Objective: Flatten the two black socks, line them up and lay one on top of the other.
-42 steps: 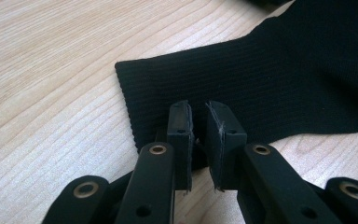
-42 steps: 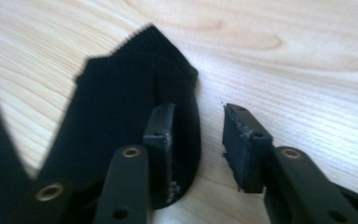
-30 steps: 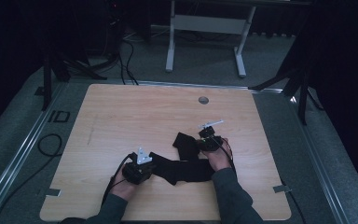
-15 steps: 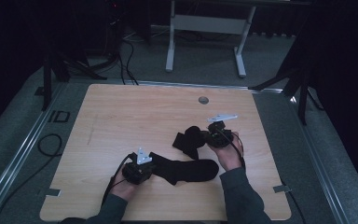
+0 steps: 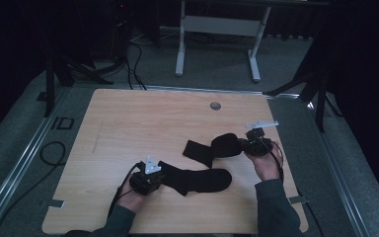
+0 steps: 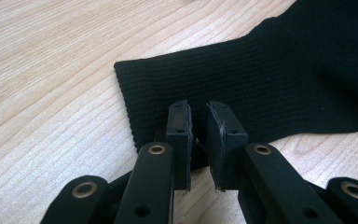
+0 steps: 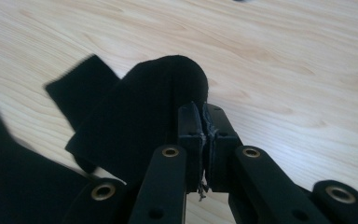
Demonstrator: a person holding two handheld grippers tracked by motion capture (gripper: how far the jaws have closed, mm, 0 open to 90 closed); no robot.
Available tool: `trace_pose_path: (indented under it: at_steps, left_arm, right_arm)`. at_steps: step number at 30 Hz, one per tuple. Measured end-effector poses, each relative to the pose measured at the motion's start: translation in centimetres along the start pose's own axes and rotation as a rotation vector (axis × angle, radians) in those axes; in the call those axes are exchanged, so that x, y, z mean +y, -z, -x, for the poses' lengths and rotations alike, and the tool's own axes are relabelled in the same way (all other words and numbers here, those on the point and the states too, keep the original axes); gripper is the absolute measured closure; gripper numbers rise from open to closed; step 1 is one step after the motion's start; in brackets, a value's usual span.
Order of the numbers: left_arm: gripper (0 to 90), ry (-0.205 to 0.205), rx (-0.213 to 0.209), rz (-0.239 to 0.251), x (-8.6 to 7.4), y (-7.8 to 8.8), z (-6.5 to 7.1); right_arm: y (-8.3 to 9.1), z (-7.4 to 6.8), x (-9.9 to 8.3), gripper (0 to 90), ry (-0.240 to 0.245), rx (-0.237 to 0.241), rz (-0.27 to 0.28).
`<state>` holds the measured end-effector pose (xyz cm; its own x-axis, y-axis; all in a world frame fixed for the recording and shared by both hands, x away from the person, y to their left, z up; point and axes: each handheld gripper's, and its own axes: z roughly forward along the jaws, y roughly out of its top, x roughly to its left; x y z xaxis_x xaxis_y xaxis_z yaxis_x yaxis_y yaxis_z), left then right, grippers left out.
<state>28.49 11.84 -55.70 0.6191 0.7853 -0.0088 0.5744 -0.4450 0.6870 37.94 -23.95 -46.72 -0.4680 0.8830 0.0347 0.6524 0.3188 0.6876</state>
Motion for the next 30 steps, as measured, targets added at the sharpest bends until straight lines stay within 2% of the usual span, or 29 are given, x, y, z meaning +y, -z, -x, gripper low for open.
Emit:
trace_pose_path:
  at_steps: [4, 5, 6, 10, 12, 15, 23, 26, 30]
  left_arm:
    - [80.0, 0.000, 0.000, 0.001, 0.0, 0.0, 0.0]
    - [80.0, 0.001, -0.001, 0.001, 0.0, 0.0, 0.0]
    - [80.0, 0.001, -0.001, 0.001, 0.0, 0.0, 0.0]
    - [79.9, 0.005, -0.007, 0.005, 0.0, -0.1, 0.1]
    - [79.8, 0.004, -0.015, 0.005, 0.0, -0.1, 0.2]
    - [79.8, 0.000, -0.018, 0.005, 0.1, -0.1, 0.3]
    - [79.0, 0.002, -0.028, 0.009, 0.1, -0.1, 0.4]
    - [77.8, -0.003, -0.029, 0.012, 0.1, -0.1, 0.6]
    - [75.6, -0.014, -0.038, 0.027, 0.2, 0.0, 0.8]
  right_arm:
    - [0.0, 0.9, -0.6, 86.2, -0.013, -0.014, -0.020]
    - [-0.1, 1.2, -0.9, 85.4, -0.011, -0.038, -0.034]
    - [-0.1, 1.4, -1.0, 83.9, -0.012, -0.055, -0.041]
    - [0.0, 1.6, -1.2, 76.5, -0.017, -0.068, -0.033]
    - [-0.1, 1.0, -1.0, 71.8, 0.012, -0.055, -0.024]
    - [-0.8, -0.2, -0.7, 68.7, 0.057, -0.011, -0.025]
    - [-4.5, -4.4, 0.2, 61.5, 0.178, 0.102, -0.045]
    - [-6.1, -5.4, 0.5, 60.1, 0.222, 0.121, -0.060]
    - [-7.7, -6.5, 0.8, 57.3, 0.286, 0.170, -0.076]
